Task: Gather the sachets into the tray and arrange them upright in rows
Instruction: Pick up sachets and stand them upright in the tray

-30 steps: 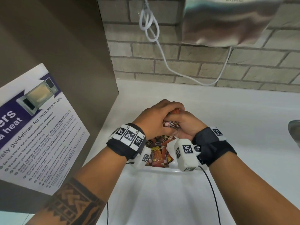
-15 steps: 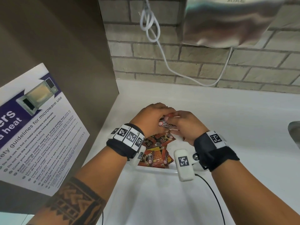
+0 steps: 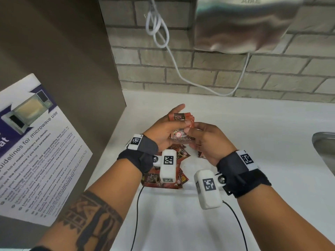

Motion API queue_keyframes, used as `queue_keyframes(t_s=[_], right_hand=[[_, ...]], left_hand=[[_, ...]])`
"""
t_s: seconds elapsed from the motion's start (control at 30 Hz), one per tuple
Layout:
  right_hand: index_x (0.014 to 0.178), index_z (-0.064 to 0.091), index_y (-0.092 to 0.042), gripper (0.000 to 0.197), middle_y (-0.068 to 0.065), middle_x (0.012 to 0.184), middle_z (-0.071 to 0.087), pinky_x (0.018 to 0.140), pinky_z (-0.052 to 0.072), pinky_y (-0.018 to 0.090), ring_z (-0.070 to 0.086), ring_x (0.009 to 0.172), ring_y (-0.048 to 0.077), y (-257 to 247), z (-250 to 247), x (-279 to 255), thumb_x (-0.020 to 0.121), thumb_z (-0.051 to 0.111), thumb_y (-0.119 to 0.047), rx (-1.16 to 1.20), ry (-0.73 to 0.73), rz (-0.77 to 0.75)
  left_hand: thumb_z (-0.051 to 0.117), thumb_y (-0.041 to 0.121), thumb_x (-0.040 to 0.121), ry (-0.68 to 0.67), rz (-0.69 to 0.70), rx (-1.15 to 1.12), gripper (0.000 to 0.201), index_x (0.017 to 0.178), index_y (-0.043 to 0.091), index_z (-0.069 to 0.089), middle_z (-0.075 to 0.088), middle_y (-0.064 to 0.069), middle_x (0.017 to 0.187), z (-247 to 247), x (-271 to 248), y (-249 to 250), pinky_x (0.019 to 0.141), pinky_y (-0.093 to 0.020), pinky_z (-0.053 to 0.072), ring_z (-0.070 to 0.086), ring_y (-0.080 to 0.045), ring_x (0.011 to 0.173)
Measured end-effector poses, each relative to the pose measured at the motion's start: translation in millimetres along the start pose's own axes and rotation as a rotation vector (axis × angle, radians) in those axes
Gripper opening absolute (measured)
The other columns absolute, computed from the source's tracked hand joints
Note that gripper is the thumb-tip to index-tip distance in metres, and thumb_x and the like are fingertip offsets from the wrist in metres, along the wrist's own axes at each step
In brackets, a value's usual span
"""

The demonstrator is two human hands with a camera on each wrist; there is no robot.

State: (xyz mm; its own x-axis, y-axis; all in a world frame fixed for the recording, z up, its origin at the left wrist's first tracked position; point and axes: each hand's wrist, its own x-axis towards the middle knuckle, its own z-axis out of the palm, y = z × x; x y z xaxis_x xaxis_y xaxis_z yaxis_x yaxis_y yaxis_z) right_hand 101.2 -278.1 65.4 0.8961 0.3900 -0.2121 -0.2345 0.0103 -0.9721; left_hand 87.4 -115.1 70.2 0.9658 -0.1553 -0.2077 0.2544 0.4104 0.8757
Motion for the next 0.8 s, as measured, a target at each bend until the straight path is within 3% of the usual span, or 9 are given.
queue_keyframes(t_s=[0.1,0.17,0.23,0.33,0.47,0.57,0.63,0.73,0.8], right_hand=[[0.113,0.067,-0.009,0.019,0.003,0.09,0.073,0.058,0.05,0.016,0.068,0.073,0.008,0.8,0.3,-3.5,0.095,0.063,-0.011,-0.024,0.017,-0.043],[0.119,0.065,-0.009,0.024,0.008,0.102,0.074,0.074,0.057,0.03,0.071,0.092,0.018,1.7,-1.0,-4.2,0.095,0.063,-0.011,-0.048,0.027,-0.084],[0.123,0.063,-0.007,0.028,0.013,0.112,0.073,0.094,0.054,0.047,0.069,0.108,0.028,2.3,-2.3,-3.6,0.095,0.062,-0.008,-0.02,0.023,-0.112],[0.124,0.062,-0.005,0.028,0.013,0.115,0.072,0.101,0.05,0.053,0.068,0.111,0.029,3.0,-3.9,-4.1,0.097,0.058,-0.003,-0.021,-0.002,-0.134],[0.128,0.063,-0.011,0.034,0.009,0.121,0.07,0.106,0.045,0.053,0.065,0.117,0.027,3.2,-5.5,-8.4,0.094,0.058,-0.011,-0.056,-0.065,-0.169],[0.121,0.067,-0.031,0.034,-0.001,0.111,0.073,0.1,0.05,0.051,0.068,0.107,0.019,2.4,-9.2,-7.7,0.088,0.061,-0.036,-0.318,-0.012,-0.218],[0.122,0.064,-0.039,0.038,-0.001,0.115,0.068,0.095,0.053,0.046,0.066,0.105,0.016,2.6,-11.5,-6.8,0.085,0.062,-0.047,-0.441,0.016,-0.219],[0.134,0.056,-0.032,0.043,0.002,0.122,0.053,0.082,0.053,0.026,0.059,0.099,0.013,-2.9,-18.1,-7.3,0.093,0.067,-0.036,-0.498,0.107,-0.2],[0.13,0.058,-0.031,0.035,0.0,0.116,0.055,0.074,0.049,0.022,0.06,0.096,0.014,-10.6,-25.6,-8.3,0.095,0.065,-0.031,-0.47,0.147,-0.196]], left_hand=[[0.058,-0.003,0.095,-0.094,0.055,-0.022,0.062,0.148,0.026,0.045,0.054,-0.017,0.144,1.9,3.6,-6.1,0.1,-0.061,0.044,0.056,-0.037,0.123],[0.066,0.001,0.09,-0.057,0.003,-0.093,0.061,0.144,0.024,0.048,0.06,-0.017,0.135,6.1,4.6,-8.4,0.096,-0.066,0.047,0.06,-0.037,0.117],[0.072,0.006,0.084,-0.057,-0.062,-0.154,0.049,0.13,0.013,0.056,0.064,-0.018,0.12,10.6,4.2,-10.3,0.093,-0.064,0.05,0.063,-0.035,0.109],[0.068,0.011,0.087,-0.112,-0.108,-0.155,0.026,0.111,0.003,0.069,0.067,-0.016,0.104,15.3,2.6,-11.8,0.097,-0.059,0.051,0.066,-0.031,0.097],[0.061,0.011,0.094,-0.09,-0.048,-0.059,0.044,0.138,0.011,0.059,0.066,-0.011,0.118,16.1,0.0,-12.2,0.1,-0.053,0.051,0.065,-0.028,0.105],[0.057,0.011,0.097,-0.084,-0.009,-0.001,0.045,0.142,0.015,0.056,0.064,-0.011,0.125,15.7,-1.8,-12.7,0.095,-0.047,0.055,0.064,-0.028,0.111],[0.056,0.011,0.099,-0.088,0.007,0.032,0.044,0.143,0.015,0.055,0.063,-0.012,0.127,13.7,-2.1,-13.5,0.087,-0.044,0.058,0.064,-0.029,0.113],[0.055,0.011,0.1,-0.07,0.029,0.093,0.038,0.138,0.012,0.056,0.07,-0.013,0.115,7.5,-2.3,-13.1,0.077,-0.038,0.061,0.07,-0.024,0.098],[0.059,0.012,0.098,-0.032,0.041,0.134,0.035,0.133,0.015,0.059,0.072,-0.008,0.1,3.9,-2.5,-13.7,0.069,-0.034,0.061,0.071,-0.021,0.085]])
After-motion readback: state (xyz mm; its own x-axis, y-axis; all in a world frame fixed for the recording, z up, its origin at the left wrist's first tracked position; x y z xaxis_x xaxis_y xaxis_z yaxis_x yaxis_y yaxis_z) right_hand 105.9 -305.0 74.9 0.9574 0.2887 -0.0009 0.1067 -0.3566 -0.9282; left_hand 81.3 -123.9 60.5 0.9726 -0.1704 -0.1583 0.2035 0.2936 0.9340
